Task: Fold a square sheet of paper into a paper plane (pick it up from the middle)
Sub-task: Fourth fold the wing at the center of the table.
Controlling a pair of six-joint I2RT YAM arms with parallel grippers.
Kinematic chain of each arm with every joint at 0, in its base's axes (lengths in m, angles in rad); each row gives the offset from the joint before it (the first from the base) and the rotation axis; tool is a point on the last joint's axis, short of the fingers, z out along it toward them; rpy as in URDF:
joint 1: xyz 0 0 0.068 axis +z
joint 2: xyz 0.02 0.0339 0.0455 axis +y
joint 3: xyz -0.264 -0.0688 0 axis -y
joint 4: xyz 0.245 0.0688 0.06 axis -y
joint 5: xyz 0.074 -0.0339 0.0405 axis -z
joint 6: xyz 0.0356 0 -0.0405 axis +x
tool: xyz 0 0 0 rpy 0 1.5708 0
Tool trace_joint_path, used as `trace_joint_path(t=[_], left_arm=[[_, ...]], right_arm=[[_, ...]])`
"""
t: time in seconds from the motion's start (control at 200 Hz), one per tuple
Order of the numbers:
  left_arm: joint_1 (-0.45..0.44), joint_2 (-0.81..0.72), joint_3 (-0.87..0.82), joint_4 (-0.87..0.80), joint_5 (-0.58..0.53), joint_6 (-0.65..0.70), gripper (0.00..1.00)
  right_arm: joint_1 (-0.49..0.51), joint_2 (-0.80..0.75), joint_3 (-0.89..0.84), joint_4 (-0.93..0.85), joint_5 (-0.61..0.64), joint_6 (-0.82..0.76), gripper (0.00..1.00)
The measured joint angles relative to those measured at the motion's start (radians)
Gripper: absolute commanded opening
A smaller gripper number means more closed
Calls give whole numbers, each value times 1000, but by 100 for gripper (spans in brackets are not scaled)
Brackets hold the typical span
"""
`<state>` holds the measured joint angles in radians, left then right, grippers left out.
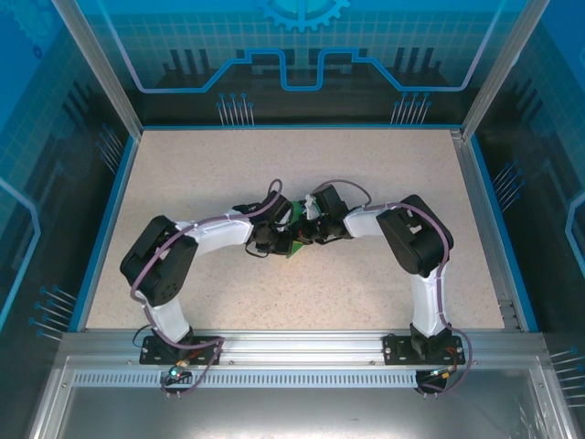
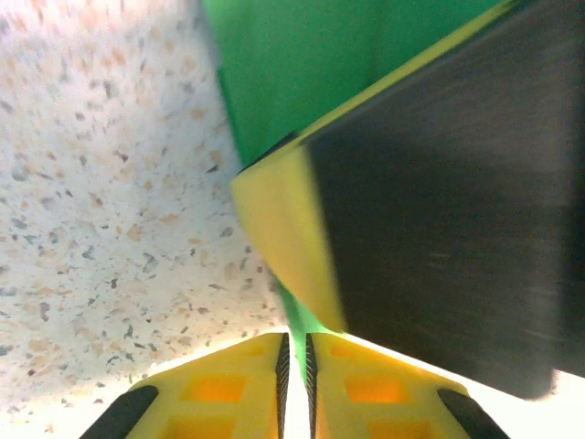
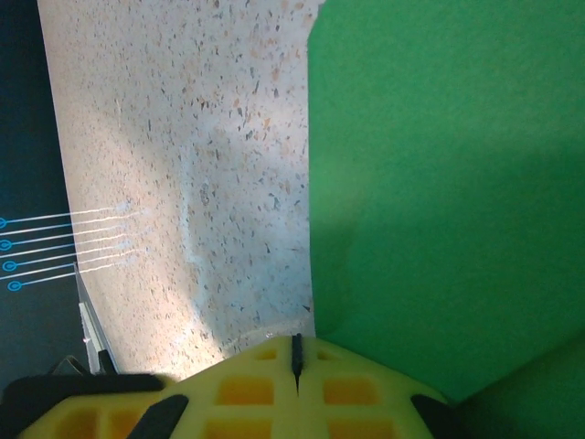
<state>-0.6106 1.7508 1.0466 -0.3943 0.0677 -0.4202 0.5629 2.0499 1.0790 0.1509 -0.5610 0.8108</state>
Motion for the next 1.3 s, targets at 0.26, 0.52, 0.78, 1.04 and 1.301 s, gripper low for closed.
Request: trace_joint_path(t=[0.26,0.52,0.78,1.04,1.301], left_arm=[[0,-79,2,56,23,-24,7],[8,-48,-17,132,95,-50,0],[24,-47,-62,227,153,-51,0],[31,-84,-171,291,195,-54,0],[31,-90,-227,346,240,-99,0]], right_arm=[[-4,2,-5,13,-13,0,0],[-27,6,-14,25,-50,-5,0],[-41,6,-18,20,-63,-26,0],[-45,6,-13,10,-68,-37,0],[-45,6,-10,2,-67,-37,0]])
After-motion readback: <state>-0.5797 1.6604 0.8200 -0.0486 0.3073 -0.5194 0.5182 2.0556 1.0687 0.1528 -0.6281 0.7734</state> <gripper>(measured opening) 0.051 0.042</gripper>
